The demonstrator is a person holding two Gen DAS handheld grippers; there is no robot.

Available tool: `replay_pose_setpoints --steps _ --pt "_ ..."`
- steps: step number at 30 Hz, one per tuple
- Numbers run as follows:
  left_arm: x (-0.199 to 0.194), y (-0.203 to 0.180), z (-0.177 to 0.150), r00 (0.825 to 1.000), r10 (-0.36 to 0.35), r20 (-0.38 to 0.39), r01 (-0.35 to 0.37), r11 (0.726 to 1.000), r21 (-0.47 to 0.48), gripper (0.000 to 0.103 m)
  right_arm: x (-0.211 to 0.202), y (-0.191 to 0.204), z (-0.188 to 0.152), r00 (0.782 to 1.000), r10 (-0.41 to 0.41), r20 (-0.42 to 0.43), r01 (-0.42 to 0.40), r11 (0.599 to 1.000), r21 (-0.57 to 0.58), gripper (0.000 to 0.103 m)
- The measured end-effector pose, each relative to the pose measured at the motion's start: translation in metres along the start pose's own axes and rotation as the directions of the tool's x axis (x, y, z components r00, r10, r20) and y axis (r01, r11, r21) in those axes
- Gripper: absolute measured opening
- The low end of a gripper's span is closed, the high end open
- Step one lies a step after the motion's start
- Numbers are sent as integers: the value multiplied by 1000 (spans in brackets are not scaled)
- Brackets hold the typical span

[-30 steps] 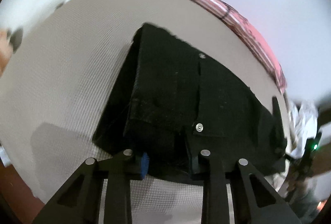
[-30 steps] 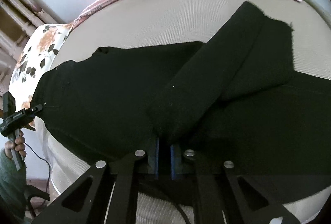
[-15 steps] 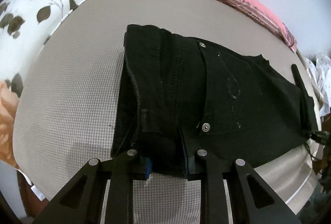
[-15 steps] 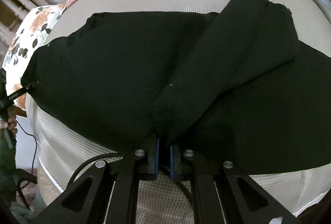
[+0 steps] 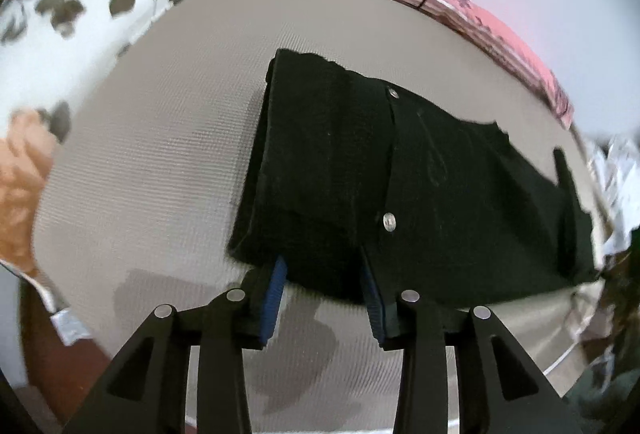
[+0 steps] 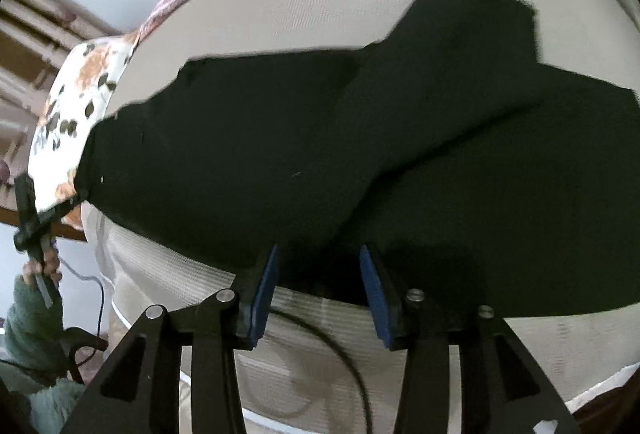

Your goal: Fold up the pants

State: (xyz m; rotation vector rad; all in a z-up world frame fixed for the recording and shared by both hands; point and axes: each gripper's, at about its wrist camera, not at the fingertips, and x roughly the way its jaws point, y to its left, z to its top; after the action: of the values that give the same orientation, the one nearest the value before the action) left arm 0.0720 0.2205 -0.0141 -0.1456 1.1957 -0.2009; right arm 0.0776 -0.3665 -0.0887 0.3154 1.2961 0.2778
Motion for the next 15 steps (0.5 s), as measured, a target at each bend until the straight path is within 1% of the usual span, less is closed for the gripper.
replay_pose_setpoints --steps 1,2,3,5,6,7,8,9,11,13,15 --pt "-6 -5 -3 999 30 16 -30 999 20 38 -6 -6 1 1000 -3 18 3 1000 7 40" --pt "-14 -15 -6 997 62 55 -65 997 48 38 -12 -13 3 999 -17 37 16 1000 17 40" --pt "-20 -24 -8 994 71 89 -78 994 75 38 -17 -20 6 998 -35 56 33 999 27 40" --pt "-27 -45 -10 988 82 130 -97 989 112 38 -22 -34 15 996 -50 80 46 997 56 42" --pt "-30 -61 -11 986 75 151 -96 986 138 38 -23 -39 19 995 -54 88 48 996 69 42" --pt "-30 -79 -10 984 52 170 -82 982 169 38 -25 -44 24 994 -56 97 48 995 82 42" --pt "-29 -93 -9 983 39 177 -73 979 191 38 -26 -49 30 994 -48 103 39 996 85 42" --pt "-25 -114 -9 984 12 179 -53 973 226 38 -27 -51 35 993 -42 110 33 996 82 42" --pt "-19 -141 -8 984 -26 179 -25 960 278 38 -28 -58 49 991 -38 127 28 996 79 42" --pt "-7 -173 -6 984 -59 170 0 946 326 38 -29 -67 63 989 -16 145 4 997 83 42" --pt "4 -196 -1 985 -63 161 4 939 343 38 -30 -76 75 987 -4 159 -12 994 105 42"
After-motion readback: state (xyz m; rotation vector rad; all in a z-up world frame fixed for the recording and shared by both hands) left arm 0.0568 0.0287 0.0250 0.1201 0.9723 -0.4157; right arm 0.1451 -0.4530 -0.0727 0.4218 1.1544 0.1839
